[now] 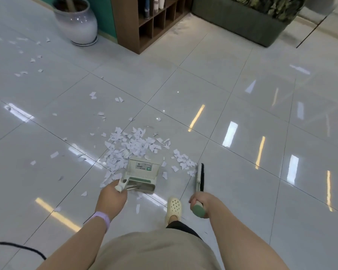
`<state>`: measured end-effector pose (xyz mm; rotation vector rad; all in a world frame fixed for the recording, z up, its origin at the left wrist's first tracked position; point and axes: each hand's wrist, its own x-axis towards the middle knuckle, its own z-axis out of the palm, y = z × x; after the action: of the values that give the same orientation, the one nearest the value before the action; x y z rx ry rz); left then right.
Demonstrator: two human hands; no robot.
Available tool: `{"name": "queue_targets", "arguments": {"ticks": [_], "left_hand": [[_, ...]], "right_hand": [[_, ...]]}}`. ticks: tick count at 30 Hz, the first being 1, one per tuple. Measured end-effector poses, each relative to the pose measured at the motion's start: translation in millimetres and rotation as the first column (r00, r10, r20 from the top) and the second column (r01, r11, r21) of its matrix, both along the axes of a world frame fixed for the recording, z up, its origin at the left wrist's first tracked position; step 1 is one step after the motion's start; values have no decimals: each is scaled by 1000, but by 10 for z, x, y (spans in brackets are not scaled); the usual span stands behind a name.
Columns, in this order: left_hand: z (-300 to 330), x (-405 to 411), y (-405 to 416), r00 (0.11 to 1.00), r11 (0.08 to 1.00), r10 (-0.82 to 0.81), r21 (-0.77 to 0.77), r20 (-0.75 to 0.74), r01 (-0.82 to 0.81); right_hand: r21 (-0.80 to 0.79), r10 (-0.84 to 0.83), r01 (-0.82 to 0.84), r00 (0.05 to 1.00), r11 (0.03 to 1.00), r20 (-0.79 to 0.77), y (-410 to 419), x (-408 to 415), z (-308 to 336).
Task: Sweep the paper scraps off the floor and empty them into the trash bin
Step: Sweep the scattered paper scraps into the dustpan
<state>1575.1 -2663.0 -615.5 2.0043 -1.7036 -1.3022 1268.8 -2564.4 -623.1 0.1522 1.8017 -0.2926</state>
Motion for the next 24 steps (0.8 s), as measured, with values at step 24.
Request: {"name": "queue_targets", "arguments": {"ticks": [24], "left_hand": [[274, -720, 92, 790, 804, 594, -149, 152, -576]], "right_hand": [[-193, -50, 211, 788, 958, 613, -2125, -171, 432]]}}
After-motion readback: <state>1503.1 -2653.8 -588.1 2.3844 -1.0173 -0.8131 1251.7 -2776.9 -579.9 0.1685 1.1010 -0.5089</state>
